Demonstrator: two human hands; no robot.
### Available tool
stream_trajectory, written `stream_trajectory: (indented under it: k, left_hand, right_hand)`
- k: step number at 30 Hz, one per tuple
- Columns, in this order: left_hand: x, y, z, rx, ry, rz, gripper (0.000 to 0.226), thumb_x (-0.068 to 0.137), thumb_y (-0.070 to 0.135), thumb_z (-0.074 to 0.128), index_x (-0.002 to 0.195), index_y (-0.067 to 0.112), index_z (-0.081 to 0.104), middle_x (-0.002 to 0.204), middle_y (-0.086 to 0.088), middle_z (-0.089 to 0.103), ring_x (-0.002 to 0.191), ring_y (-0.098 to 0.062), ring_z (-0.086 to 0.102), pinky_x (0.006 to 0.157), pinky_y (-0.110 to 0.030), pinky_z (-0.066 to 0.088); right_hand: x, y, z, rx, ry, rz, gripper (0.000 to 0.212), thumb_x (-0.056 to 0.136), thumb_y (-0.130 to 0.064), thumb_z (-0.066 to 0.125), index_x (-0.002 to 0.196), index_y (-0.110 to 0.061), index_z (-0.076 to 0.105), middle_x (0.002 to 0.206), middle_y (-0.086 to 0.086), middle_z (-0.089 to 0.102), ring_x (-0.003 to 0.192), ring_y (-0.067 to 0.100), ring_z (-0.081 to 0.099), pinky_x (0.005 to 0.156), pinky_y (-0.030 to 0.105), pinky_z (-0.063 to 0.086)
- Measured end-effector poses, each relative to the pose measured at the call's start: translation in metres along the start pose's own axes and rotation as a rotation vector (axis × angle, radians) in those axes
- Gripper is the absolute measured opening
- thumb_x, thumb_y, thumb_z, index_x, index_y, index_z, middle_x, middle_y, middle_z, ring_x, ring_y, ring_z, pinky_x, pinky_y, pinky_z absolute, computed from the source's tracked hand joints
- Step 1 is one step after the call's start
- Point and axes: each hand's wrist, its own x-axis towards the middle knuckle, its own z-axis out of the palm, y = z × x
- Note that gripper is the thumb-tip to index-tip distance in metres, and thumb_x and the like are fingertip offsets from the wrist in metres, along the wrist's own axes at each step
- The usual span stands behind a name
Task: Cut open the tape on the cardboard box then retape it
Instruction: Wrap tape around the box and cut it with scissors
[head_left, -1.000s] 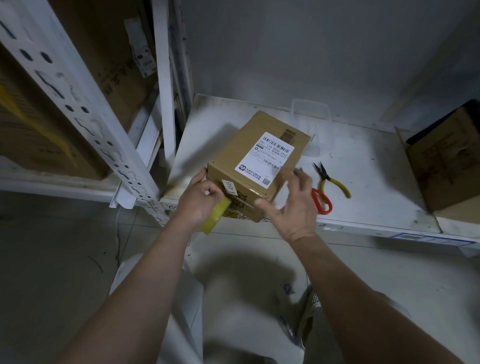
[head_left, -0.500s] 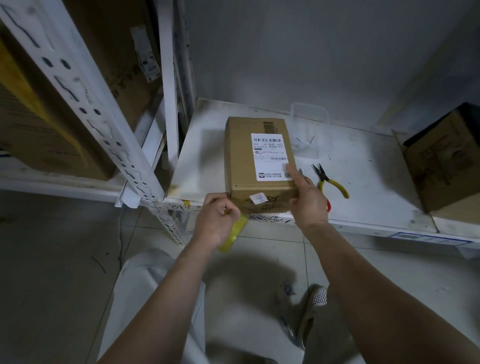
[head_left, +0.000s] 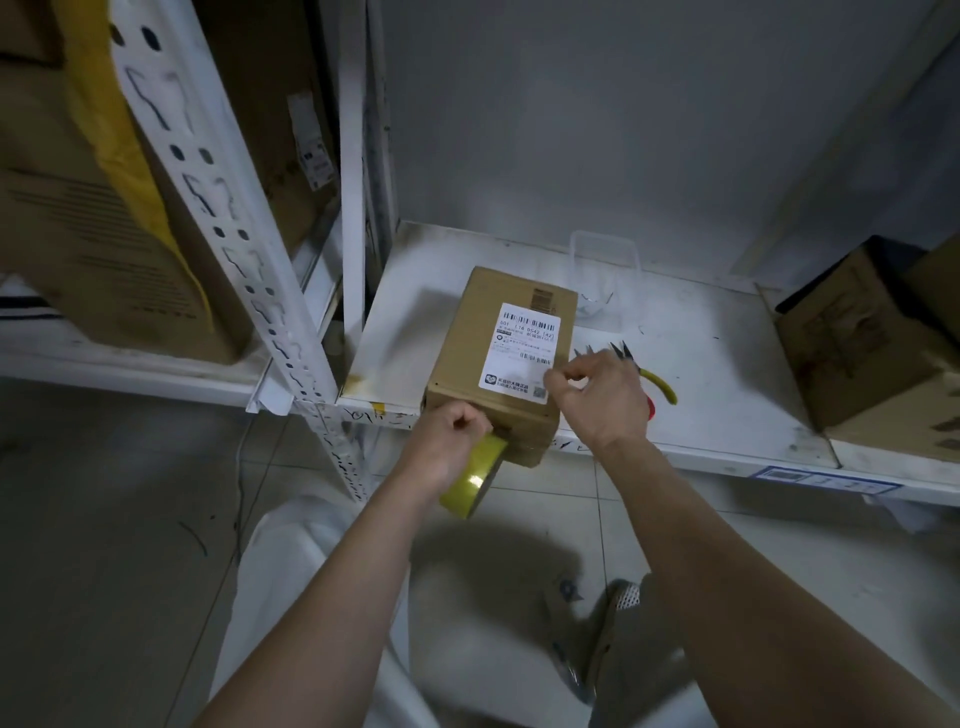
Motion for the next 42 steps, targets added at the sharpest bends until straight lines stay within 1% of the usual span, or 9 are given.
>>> stream_trajectory:
  k: [4, 9, 14, 18, 22, 27, 31, 34, 42]
  left_hand:
    - [0.005, -0.008, -0.008, 0.074, 0.186, -0.056, 0.022, 0.089, 0.022, 0.058, 0.068, 0.023, 0.061, 0.109, -0.010, 0.059, 0.084, -0.026, 0.057, 0.075, -0.028, 0.042]
    - [0.004, -0.001, -0.018, 0.171, 0.079, -0.018, 0.020, 0.090, 0.015, 0.057, 0.071, 0.019, 0.061, 0.138, 0.000, 0.046, 0.125, -0.022, 0.046, 0.099, -0.024, 0.030]
    - [0.002, 0.001, 0.008, 0.130, -0.038, 0.046, 0.015, 0.088, 0.010, 0.059, 0.076, 0.015, 0.067, 0.136, 0.000, 0.050, 0.124, -0.017, 0.048, 0.099, -0.020, 0.031]
    - [0.002, 0.007, 0.021, 0.118, -0.063, 0.055, 0.015, 0.090, 0.010, 0.056, 0.084, 0.008, 0.070, 0.124, 0.002, 0.052, 0.113, -0.012, 0.050, 0.083, -0.013, 0.029]
    - [0.002, 0.019, 0.023, 0.067, -0.072, 0.027, 0.029, 0.089, 0.008, 0.054, 0.063, 0.019, 0.058, 0.087, 0.001, 0.061, 0.078, -0.014, 0.054, 0.063, -0.020, 0.037]
    - [-0.004, 0.026, 0.017, 0.027, -0.034, 0.020, 0.031, 0.089, 0.007, 0.055, 0.062, 0.021, 0.057, 0.081, 0.000, 0.063, 0.073, -0.011, 0.053, 0.064, -0.019, 0.038]
    - [-0.009, 0.026, 0.017, 0.020, -0.024, 0.004, 0.031, 0.090, 0.009, 0.057, 0.062, 0.022, 0.058, 0.079, 0.002, 0.063, 0.072, -0.010, 0.053, 0.067, -0.022, 0.038]
    - [-0.010, 0.028, 0.018, 0.039, -0.037, 0.008, 0.027, 0.087, 0.014, 0.061, 0.062, 0.021, 0.056, 0.068, 0.003, 0.058, 0.068, -0.013, 0.051, 0.065, -0.026, 0.038]
    - [-0.018, 0.028, 0.009, -0.115, -0.018, -0.066, 0.016, 0.086, 0.009, 0.064, 0.072, 0.016, 0.069, 0.082, -0.009, 0.061, 0.078, -0.022, 0.056, 0.070, -0.028, 0.042]
  right_hand:
    - [-0.009, 0.003, 0.007, -0.053, -0.354, 0.049, 0.072, 0.073, -0.053, 0.070, 0.135, -0.036, 0.036, 0.139, 0.002, 0.041, 0.125, 0.025, 0.045, 0.093, 0.041, 0.046]
    - [-0.004, 0.011, 0.011, -0.203, -0.192, 0.051, 0.060, 0.086, -0.021, 0.063, 0.137, -0.039, 0.036, 0.142, 0.004, 0.037, 0.116, 0.024, 0.054, 0.079, 0.035, 0.053]
    - [0.013, 0.020, 0.007, -0.168, -0.053, 0.146, 0.057, 0.088, 0.002, 0.047, 0.133, -0.033, 0.047, 0.130, 0.011, 0.040, 0.102, 0.029, 0.058, 0.082, 0.033, 0.050]
    - [0.026, 0.036, 0.002, -0.146, -0.088, 0.096, 0.057, 0.090, 0.001, 0.044, 0.136, -0.034, 0.044, 0.136, 0.008, 0.041, 0.099, 0.020, 0.055, 0.075, 0.022, 0.043]
    - [0.019, 0.032, -0.006, -0.013, 0.071, 0.209, 0.049, 0.089, -0.006, 0.045, 0.135, -0.023, 0.047, 0.134, 0.008, 0.038, 0.106, 0.025, 0.053, 0.085, 0.031, 0.045]
    - [0.012, 0.026, -0.010, 0.116, 0.142, 0.260, 0.029, 0.089, -0.015, 0.049, 0.116, -0.013, 0.060, 0.119, 0.008, 0.052, 0.106, 0.028, 0.055, 0.082, 0.033, 0.048]
    - [-0.001, 0.004, -0.027, 0.609, -0.254, 0.161, 0.012, 0.087, -0.022, 0.063, 0.078, -0.014, 0.061, 0.073, -0.001, 0.061, 0.062, 0.012, 0.058, 0.048, 0.015, 0.044]
    - [-0.010, -0.013, -0.033, 0.519, -0.645, 0.055, 0.011, 0.081, -0.021, 0.071, 0.078, -0.011, 0.069, 0.060, -0.007, 0.061, 0.051, -0.002, 0.056, 0.044, 0.007, 0.038]
    - [-0.011, -0.021, -0.012, 0.328, -0.537, 0.044, 0.010, 0.074, -0.015, 0.077, 0.068, -0.018, 0.069, 0.083, 0.005, 0.071, 0.083, 0.015, 0.064, 0.081, 0.029, 0.053]
